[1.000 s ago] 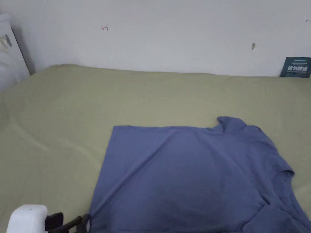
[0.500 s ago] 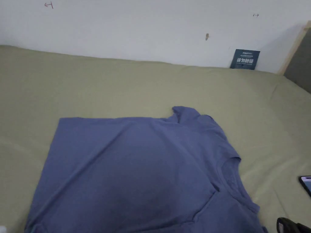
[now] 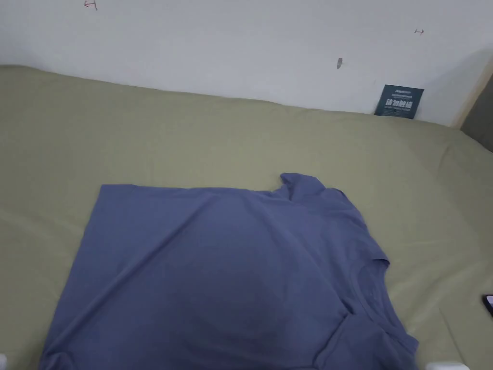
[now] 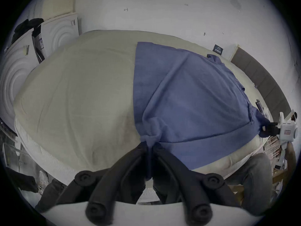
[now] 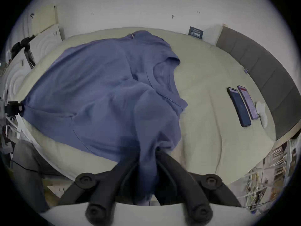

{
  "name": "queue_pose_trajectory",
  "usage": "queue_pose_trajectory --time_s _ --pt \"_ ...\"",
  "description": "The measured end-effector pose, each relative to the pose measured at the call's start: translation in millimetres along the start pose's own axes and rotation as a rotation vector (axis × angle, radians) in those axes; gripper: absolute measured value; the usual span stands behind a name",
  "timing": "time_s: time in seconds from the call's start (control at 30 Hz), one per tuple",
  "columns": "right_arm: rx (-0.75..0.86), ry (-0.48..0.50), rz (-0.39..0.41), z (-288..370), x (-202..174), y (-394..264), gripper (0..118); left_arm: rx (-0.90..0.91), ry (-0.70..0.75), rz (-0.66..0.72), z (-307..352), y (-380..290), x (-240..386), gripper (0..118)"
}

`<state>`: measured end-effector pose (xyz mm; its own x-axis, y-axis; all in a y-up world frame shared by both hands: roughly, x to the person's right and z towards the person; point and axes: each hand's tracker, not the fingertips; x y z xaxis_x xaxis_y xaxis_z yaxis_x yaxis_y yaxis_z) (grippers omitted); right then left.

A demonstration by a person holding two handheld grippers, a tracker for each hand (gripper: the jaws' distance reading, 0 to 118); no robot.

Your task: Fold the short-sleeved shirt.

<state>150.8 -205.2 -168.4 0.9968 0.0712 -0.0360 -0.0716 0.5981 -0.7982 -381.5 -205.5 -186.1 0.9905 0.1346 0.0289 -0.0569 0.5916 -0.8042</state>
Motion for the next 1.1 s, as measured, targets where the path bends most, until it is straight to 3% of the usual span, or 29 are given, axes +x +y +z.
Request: queue_pose_trajectory --time_s 0.17,0.5,0.77,0.87,1.0,1.03,1.07,1.1 --pt "0.031 -0.048 0.050 13 -8 4 2 0.020 0.000 -0.018 2 -1 -4 8" --pt "0.098 0.007 0.108 45 2 75 2 0.104 -0.054 0.005 23 61 4 8" --pt "-0.026 0.102 0.120 -17 28 181 2 0.024 -0.036 -0.049 -19 163 5 8" --pt "-0.098 0.107 0.101 -57 33 207 2 -0.063 -0.021 -0.023 -54 189 -1 8" --pt "-0.125 0.095 0.004 -93 36 221 2 -0.145 -0.021 0.026 -92 197 -6 8" --pt "-0.109 0.100 -0.005 -97 36 221 5 -0.148 -0.013 0.035 -97 195 -5 9" --pt "-0.088 0.101 -0.029 -100 36 219 17 -0.161 -0.019 0.035 -104 194 -5 17" --pt "-0.053 0.095 -0.028 -101 34 218 55 -0.166 -0.018 0.028 -110 193 -4 46"
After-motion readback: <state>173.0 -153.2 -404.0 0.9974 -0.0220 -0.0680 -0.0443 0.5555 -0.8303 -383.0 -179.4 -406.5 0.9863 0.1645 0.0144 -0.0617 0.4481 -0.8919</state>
